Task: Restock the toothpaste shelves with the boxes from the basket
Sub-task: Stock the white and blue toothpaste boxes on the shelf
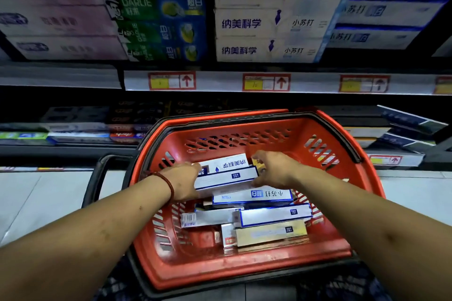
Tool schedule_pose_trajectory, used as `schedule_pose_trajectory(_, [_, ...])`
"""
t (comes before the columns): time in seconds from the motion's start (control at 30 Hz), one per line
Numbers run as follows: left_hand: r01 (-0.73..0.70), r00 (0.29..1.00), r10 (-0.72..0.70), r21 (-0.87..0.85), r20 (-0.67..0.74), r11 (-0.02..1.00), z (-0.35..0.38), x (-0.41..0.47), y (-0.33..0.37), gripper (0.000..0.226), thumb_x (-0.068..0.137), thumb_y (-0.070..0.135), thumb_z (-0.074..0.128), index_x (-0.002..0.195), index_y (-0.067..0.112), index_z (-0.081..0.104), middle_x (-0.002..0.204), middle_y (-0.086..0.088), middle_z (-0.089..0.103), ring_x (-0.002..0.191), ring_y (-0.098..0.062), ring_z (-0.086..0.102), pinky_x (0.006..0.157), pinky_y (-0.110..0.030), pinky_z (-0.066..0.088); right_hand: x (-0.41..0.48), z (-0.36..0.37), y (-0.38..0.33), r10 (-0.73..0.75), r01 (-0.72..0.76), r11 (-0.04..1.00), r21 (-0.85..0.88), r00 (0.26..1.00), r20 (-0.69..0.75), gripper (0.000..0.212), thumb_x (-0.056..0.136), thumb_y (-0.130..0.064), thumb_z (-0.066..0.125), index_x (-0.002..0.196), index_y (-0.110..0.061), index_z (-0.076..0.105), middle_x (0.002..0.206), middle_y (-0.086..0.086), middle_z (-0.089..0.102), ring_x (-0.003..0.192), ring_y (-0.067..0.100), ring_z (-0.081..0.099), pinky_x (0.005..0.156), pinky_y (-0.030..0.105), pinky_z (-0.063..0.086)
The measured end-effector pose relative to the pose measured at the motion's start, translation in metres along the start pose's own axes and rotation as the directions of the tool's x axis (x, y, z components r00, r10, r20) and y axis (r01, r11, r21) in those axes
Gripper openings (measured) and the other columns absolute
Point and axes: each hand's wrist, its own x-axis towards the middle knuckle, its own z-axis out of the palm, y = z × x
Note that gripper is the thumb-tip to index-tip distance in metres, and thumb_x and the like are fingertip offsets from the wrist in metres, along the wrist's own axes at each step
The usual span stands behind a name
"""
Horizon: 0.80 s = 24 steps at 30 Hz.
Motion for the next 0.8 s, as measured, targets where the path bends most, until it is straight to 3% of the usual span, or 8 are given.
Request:
schedule_pose_trajectory(0.13, [0.012,0.999,-0.019,0.141,0.05,0.99,0.012,0.007,-0.005,0.058,0.09,0.045,0.065,0.136,0.014,0.049,0.135,-0.012,0.059,0.122,-0.031,0.059,0.099,-0.037,0.05,0.017,0.012,0.001,0.023,-0.022,1.0,-0.019,0.999,0.038,0.076,0.082,-0.028,0.083,0.146,-0.021,0.043,0.14,0.007,0.058,0.122,0.028,0.058,0.098,0.033,0.048])
schedule_pose_trajectory(0.27, [-0.002,1.0,-0.002,0.293,0.015,0.956,0.018,0.011,-0.006,0.052,0.093,0.036,0.064,0.137,0.015,0.046,0.134,-0.011,0.059,0.12,-0.031,0.061,0.093,-0.04,0.052,0.031,0.025,0.0,0.03,-0.025,0.998,-0.061,0.996,0.083,0.084,0.083,-0.028,0.081,0.153,-0.02,0.036,0.146,0.009,0.051,0.131,0.031,0.05,0.108,0.039,0.045])
schedule_pose_trajectory(0.4, [0.008,1.0,-0.014,0.395,0.012,0.919,0.025,0.012,-0.007,0.051,0.094,0.021,0.061,0.139,0.012,0.04,0.132,-0.01,0.06,0.116,-0.033,0.064,0.087,-0.041,0.052,0.036,0.043,0.0,0.055,-0.04,0.984,-0.172,0.995,0.082,0.076,0.086,-0.029,0.071,0.152,-0.022,0.034,0.148,0.011,0.039,0.136,0.035,0.042,0.112,0.047,0.041])
schedule_pose_trajectory(0.6, [-0.111,0.992,0.123,0.301,-0.022,0.947,0.009,0.013,-0.002,0.046,0.098,0.03,0.057,0.138,0.011,0.043,0.133,-0.011,0.053,0.118,-0.033,0.059,0.091,-0.038,0.048,0.032,0.048,0.012,0.078,-0.083,0.971,-0.226,0.996,-0.032,0.044,0.096,-0.019,0.061,0.137,-0.012,0.048,0.137,0.013,0.053,0.12,0.034,0.058,0.1,0.04,0.05])
schedule_pose_trajectory(0.73, [-0.147,0.982,0.169,0.219,-0.083,0.965,0.004,0.008,0.001,0.051,0.094,0.032,0.061,0.138,0.015,0.042,0.129,-0.007,0.047,0.108,-0.033,0.061,0.089,-0.043,0.053,0.02,0.035,0.019,0.085,-0.107,0.96,-0.259,0.992,-0.094,0.048,0.095,-0.015,0.062,0.14,-0.016,0.047,0.139,0.013,0.047,0.117,0.035,0.061,0.098,0.042,0.052])
schedule_pose_trajectory(0.8, [-0.152,0.978,0.164,0.101,-0.129,0.983,-0.003,0.003,-0.003,0.05,0.09,0.035,0.067,0.131,0.021,0.042,0.123,-0.003,0.043,0.101,-0.03,0.061,0.087,-0.044,0.053,0.013,0.024,0.018,0.064,-0.095,0.971,-0.218,0.987,-0.146,0.046,0.092,-0.015,0.066,0.135,-0.019,0.051,0.134,0.013,0.048,0.113,0.036,0.062,0.095,0.042,0.053])
